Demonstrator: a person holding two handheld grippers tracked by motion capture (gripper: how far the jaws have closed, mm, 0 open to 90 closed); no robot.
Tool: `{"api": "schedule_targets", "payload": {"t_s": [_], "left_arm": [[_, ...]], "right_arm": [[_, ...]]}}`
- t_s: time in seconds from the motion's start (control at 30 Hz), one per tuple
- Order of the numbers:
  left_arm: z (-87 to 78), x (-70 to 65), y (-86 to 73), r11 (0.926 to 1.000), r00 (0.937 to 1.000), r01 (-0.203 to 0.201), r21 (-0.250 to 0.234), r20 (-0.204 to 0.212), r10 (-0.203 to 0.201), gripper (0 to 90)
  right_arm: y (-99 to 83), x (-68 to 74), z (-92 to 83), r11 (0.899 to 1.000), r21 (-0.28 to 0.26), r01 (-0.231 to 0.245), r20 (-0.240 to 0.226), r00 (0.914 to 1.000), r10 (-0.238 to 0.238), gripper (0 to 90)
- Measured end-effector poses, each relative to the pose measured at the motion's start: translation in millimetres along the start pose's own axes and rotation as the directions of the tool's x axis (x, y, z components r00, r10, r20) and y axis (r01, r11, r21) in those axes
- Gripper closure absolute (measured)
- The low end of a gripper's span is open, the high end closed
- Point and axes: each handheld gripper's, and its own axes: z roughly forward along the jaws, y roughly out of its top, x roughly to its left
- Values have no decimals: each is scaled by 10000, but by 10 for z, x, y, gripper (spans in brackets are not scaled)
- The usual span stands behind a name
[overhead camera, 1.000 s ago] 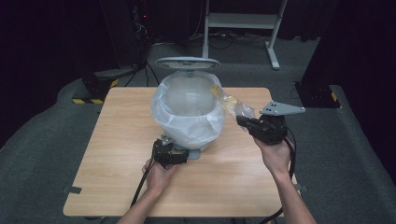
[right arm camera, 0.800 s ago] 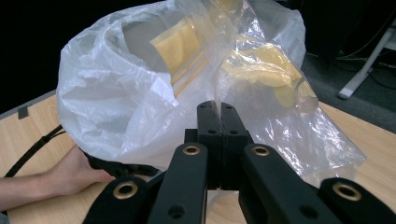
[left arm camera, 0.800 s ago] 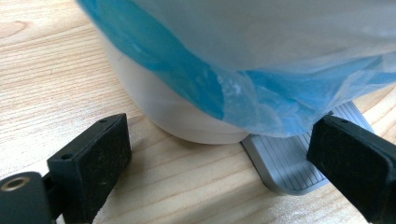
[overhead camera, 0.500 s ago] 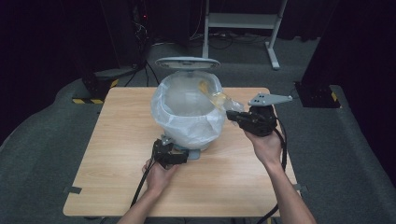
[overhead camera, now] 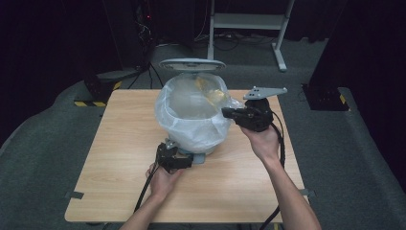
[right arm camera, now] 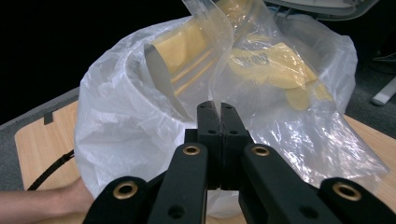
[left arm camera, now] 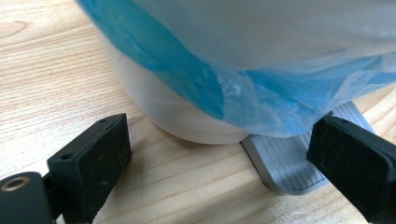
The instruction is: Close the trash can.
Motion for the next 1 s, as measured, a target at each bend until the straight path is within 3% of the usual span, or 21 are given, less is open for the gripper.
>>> {"api": "schedule_targets", "payload": {"t_s": [0.23, 0.33, 0.73, 1.0], "left_arm": [[6, -9, -1, 9999, 9999, 132, -106, 4, -132, 63], [-5, 7, 1, 9999, 9999, -104, 77, -11, 104, 63], [-5, 5, 1, 10000, 10000, -76, 56, -11, 76, 63], [2, -3, -1, 10000, 10000, 39, -33, 2, -39, 63]], "right_arm": [[93, -23, 109, 9999, 76, -99, -210, 9997, 101, 900], [126, -46, 143, 9997, 95, -205, -304, 9993, 208, 900], [260, -110, 303, 9989, 230, -407, -608, 9973, 421, 900], [327, -147, 487, 9969, 580, -526, -716, 9958, 567, 900]]}}
